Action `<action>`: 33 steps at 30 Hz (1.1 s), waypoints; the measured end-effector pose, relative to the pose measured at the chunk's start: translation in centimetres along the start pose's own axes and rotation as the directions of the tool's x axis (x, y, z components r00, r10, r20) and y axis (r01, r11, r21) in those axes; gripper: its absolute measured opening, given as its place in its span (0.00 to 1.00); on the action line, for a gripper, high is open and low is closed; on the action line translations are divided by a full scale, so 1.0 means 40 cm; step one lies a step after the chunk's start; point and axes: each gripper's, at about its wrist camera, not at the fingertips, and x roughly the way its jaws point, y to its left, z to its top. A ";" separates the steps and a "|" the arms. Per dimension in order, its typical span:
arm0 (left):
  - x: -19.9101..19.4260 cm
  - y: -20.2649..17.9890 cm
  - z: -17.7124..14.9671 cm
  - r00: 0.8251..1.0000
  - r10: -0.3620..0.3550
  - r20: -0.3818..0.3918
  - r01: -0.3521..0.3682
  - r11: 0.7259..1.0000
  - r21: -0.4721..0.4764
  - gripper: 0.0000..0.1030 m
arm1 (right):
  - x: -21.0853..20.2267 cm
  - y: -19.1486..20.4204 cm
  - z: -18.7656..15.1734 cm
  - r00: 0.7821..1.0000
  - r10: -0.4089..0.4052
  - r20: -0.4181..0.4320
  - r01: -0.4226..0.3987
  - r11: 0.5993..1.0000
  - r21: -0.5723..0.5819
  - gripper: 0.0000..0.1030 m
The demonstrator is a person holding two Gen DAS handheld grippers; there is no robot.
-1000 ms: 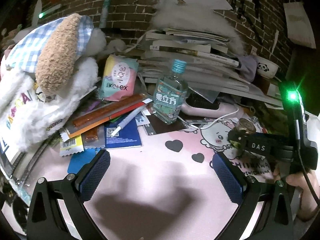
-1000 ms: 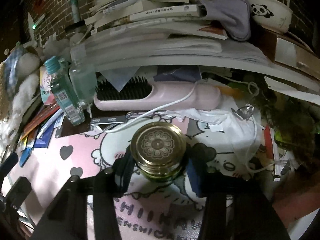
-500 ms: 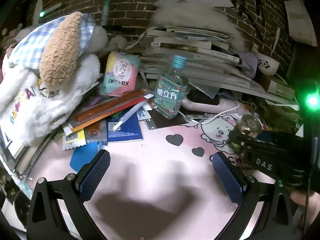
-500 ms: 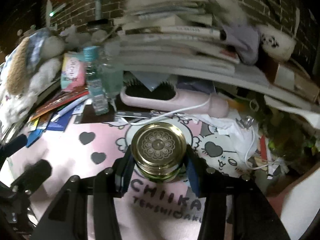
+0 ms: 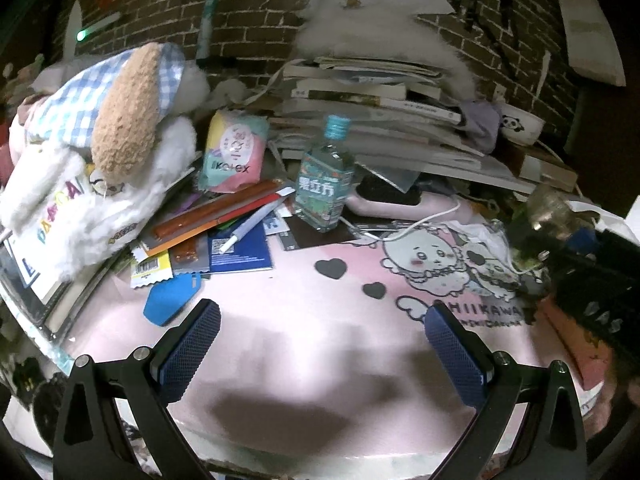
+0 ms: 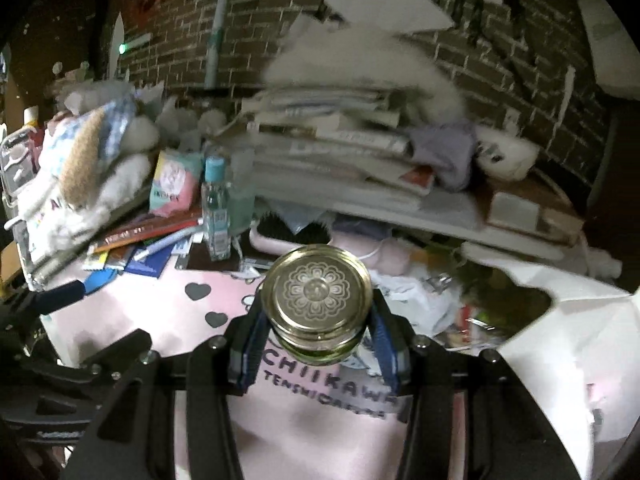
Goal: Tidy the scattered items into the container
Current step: 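Carry the green jar into the white box and open the right tool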
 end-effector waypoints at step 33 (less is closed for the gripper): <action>-0.029 -0.143 -0.009 0.999 -0.032 -0.007 0.032 0.994 0.108 0.99 | -0.074 -0.507 -0.067 0.870 -0.258 -0.420 0.224 0.966 -0.128 0.43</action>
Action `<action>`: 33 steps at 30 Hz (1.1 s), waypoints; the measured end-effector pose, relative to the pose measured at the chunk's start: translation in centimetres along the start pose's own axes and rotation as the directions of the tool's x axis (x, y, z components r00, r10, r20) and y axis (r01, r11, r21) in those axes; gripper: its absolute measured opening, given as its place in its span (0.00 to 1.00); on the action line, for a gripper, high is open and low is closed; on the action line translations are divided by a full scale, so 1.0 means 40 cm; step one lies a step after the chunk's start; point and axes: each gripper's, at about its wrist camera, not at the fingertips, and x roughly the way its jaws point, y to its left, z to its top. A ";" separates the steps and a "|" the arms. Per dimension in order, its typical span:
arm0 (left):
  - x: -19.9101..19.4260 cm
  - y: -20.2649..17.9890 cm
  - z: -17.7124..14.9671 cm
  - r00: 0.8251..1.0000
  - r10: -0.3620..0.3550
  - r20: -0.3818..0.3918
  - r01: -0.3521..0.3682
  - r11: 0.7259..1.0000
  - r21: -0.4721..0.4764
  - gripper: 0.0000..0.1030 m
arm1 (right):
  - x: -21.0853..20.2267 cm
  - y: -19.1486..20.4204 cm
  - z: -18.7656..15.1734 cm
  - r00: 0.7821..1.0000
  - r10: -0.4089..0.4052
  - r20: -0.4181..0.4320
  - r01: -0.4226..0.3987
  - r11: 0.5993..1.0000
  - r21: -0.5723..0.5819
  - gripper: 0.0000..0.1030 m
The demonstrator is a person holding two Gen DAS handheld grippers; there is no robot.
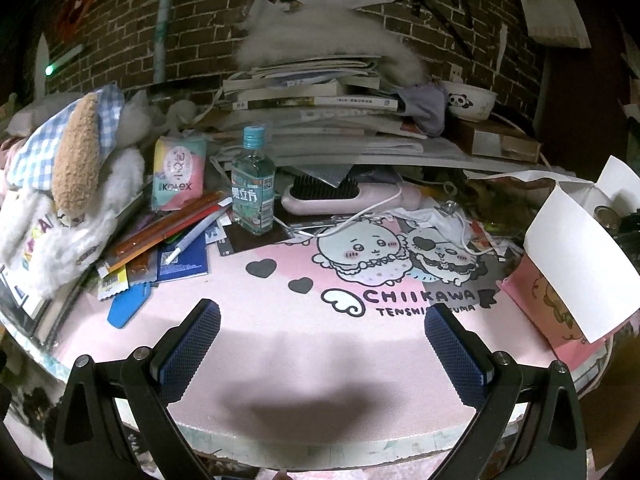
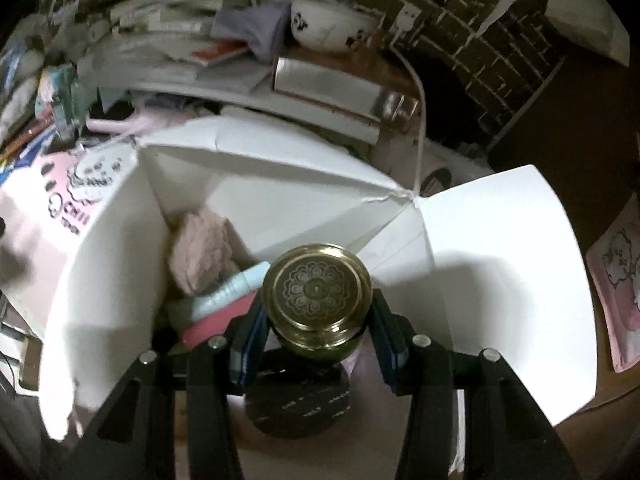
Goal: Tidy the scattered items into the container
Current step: 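Carry the green jar into the white box and open the right tool, then withdraw the right tool from the white box back over the desk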
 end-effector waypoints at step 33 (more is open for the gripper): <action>-0.018 -0.020 -0.015 1.000 -0.027 -0.005 0.027 0.999 0.035 0.99 | -0.075 0.039 -0.012 0.982 -0.098 0.159 0.097 0.995 0.019 0.73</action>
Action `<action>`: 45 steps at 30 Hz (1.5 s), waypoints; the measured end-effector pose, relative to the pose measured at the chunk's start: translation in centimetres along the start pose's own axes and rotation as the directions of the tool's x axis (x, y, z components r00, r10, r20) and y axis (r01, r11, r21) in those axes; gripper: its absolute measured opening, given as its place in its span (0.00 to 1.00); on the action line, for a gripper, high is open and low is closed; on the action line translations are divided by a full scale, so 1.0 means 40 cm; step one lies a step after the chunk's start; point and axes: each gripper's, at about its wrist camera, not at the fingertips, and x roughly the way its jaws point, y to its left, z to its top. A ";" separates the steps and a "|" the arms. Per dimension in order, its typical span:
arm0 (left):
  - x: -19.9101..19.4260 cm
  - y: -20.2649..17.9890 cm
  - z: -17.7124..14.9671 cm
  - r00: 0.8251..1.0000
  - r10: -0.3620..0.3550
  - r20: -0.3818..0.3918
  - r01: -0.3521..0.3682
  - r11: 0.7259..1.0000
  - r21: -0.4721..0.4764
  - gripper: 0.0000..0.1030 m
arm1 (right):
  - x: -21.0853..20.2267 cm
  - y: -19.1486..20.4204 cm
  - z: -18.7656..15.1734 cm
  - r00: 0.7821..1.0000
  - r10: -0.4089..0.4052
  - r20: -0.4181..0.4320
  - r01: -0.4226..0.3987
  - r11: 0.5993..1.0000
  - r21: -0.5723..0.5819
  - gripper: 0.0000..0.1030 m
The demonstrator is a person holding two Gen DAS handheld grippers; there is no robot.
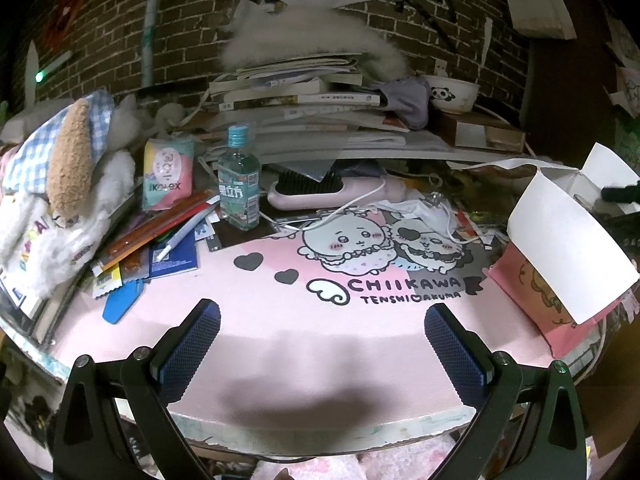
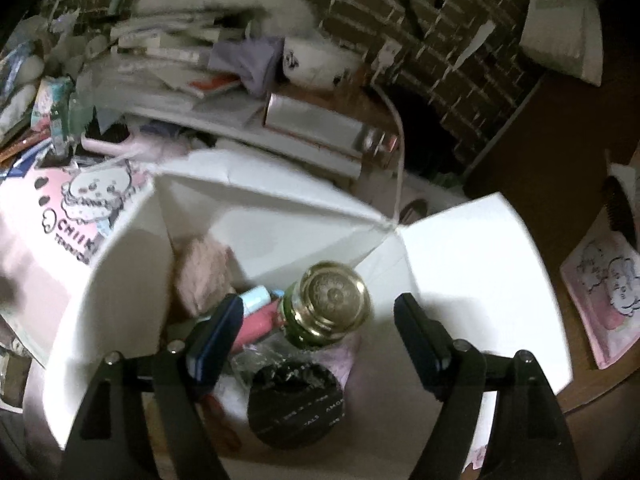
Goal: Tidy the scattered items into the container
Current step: 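Withdraw the right tool from the white box back over the desk, then lower the left tool onto the clear water bottle and grasp it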
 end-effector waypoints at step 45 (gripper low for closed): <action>0.154 0.224 0.092 0.998 0.057 -0.012 -0.058 0.995 -0.080 0.99 | -0.105 0.503 -0.188 0.699 0.599 0.390 -0.652 0.758 0.002 1.00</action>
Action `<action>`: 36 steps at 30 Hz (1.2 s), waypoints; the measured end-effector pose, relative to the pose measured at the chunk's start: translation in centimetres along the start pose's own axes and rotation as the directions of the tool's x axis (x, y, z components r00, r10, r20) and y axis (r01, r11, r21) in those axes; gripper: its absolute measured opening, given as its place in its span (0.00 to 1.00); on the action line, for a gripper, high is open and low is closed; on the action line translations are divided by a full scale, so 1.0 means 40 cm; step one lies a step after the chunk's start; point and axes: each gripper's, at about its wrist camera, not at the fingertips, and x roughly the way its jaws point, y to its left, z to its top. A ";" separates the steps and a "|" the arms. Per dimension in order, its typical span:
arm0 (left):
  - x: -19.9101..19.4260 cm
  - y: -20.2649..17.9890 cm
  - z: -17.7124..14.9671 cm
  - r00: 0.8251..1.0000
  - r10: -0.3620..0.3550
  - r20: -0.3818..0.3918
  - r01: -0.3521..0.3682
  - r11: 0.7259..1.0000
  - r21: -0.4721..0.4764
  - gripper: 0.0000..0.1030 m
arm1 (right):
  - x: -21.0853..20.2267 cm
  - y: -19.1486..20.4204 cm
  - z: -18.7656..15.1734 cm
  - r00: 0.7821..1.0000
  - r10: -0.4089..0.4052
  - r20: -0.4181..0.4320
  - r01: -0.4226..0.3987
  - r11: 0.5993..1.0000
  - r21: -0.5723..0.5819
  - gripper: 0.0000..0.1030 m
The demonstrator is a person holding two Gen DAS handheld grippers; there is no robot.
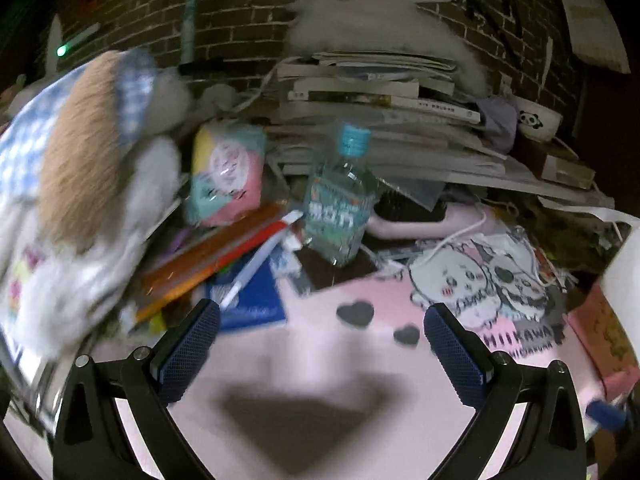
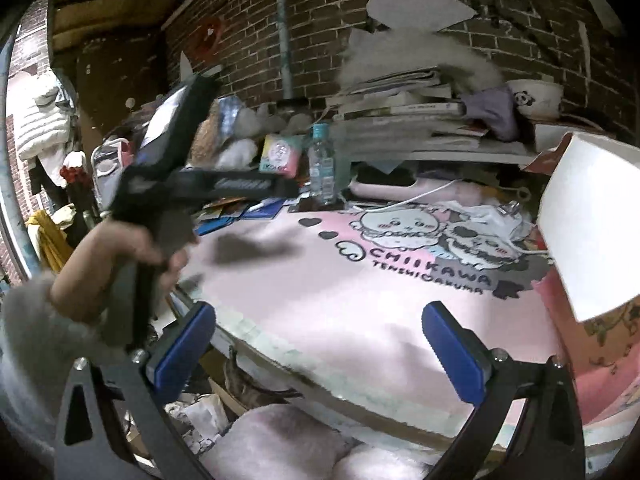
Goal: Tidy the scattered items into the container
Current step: 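Lower the left tool onto the clear water bottle and grasp it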
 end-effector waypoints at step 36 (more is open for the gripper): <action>0.215 -0.081 0.106 0.987 0.112 -0.118 -0.109 0.994 0.028 0.39 | -0.002 -0.071 -0.029 0.997 0.072 -0.019 -0.069 0.986 0.149 1.00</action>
